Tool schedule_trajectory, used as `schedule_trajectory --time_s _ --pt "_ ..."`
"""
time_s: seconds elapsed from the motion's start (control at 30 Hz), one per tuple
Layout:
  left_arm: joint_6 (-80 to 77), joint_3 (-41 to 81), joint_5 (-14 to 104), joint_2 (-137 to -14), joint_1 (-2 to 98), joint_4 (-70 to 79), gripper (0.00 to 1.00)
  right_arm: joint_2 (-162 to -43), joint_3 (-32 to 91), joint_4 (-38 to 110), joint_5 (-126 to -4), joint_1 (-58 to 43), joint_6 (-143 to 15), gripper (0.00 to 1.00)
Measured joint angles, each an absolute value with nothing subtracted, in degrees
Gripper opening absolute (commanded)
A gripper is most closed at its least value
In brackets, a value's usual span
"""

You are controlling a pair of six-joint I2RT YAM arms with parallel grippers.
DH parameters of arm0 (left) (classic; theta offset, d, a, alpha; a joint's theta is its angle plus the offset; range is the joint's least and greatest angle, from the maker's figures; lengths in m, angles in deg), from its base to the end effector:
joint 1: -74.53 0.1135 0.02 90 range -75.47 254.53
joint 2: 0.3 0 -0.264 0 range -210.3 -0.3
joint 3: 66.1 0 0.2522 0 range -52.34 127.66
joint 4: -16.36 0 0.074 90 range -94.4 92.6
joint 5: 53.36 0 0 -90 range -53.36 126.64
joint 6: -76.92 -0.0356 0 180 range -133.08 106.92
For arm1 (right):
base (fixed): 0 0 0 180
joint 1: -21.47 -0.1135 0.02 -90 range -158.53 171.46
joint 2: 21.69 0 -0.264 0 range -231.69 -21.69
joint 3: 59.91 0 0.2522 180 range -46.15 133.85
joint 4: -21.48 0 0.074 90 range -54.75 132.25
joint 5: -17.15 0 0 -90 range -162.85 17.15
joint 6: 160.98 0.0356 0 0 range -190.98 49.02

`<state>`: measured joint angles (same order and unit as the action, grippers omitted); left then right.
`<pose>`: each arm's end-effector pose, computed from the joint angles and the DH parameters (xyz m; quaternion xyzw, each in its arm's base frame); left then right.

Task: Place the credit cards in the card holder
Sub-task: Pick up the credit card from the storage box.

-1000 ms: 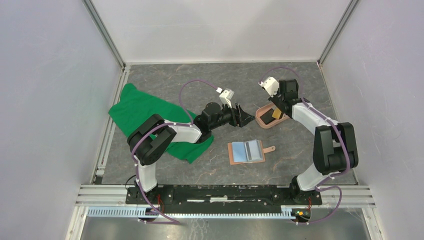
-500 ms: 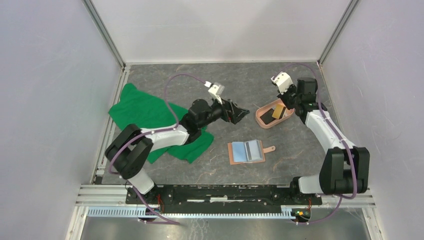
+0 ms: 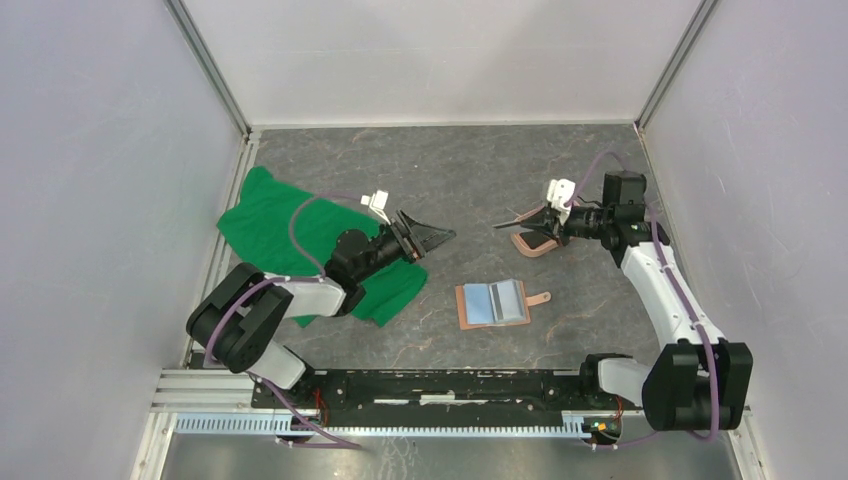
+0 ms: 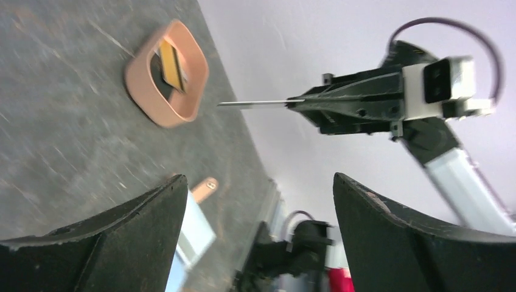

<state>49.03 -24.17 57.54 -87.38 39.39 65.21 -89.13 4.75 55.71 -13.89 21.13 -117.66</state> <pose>0.2310 -0.1781 0.2053 -0.0282 0.6849 -0.6204 0.3811 0.2442 0.0320 0.2895 -0.5121 0.6268 0.2521 0.5303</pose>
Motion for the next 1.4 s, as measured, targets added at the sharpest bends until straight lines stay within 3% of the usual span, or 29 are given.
schedule_trajectory --time_s 0.2,0.57,0.87,1.07,1.4 --pt "63.24 -30.8 53.55 -85.81 34.76 69.63 0.93 -92.32 5.32 74.88 -2.25 21.15 -144.52 0.0" --pt "73.47 -29.29 39.25 -80.94 24.44 60.53 0.84 -93.54 4.18 100.59 4.86 21.13 -183.16 0.0" --pt "79.02 -23.8 35.34 -88.41 20.0 57.8 0.73 -93.98 4.16 104.91 5.78 21.13 -187.67 0.0" --pt "80.88 -21.84 35.16 -91.17 18.39 57.78 0.71 -94.29 4.18 105.9 5.56 21.13 -187.67 0.0" --pt "80.96 -24.87 30.07 -80.61 18.32 47.68 0.72 -94.4 4.18 104.41 4.07 21.13 -187.67 0.0"
